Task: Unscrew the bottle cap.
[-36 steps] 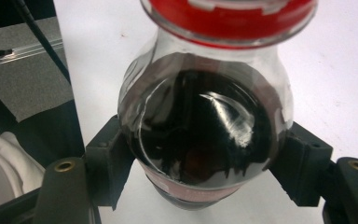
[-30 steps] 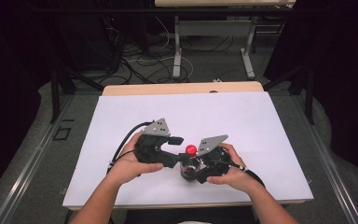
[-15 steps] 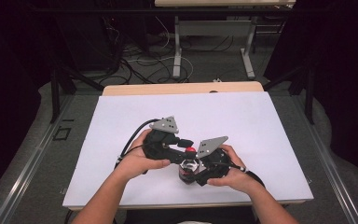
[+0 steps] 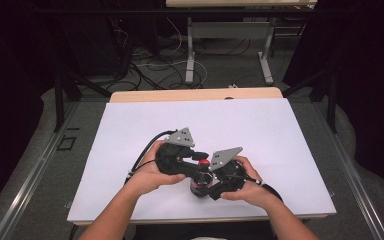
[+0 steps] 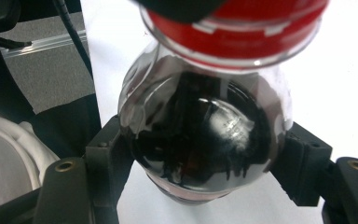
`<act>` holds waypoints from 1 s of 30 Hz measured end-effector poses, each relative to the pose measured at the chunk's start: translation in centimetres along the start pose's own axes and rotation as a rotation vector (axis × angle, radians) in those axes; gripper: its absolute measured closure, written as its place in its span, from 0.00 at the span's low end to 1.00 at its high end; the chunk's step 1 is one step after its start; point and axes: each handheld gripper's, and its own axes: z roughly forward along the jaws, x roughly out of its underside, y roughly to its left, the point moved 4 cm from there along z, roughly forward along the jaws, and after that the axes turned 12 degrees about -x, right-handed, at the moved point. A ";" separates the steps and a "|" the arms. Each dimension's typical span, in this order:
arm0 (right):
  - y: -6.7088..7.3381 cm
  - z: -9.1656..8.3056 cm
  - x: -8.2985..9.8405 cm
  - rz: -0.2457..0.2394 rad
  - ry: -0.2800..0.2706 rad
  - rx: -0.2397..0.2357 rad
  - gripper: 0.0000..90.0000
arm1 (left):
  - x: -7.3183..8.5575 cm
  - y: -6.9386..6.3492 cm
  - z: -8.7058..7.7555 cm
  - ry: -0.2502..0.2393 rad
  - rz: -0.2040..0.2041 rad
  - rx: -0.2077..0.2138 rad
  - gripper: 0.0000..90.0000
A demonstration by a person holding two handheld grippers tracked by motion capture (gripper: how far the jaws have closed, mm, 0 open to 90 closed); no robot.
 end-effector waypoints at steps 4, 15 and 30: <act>0.0 0.0 -0.1 0.011 -0.016 0.002 0.33 | -0.1 -0.4 -0.1 -0.018 -0.036 -0.058 0.68; 0.1 0.1 -0.5 0.120 -0.019 0.161 0.33 | -0.5 -1.1 0.2 0.003 -0.185 -0.288 0.69; 0.2 -0.2 -0.6 0.093 -0.018 0.090 0.33 | 0.0 0.3 -1.2 -0.042 -0.144 -0.144 0.47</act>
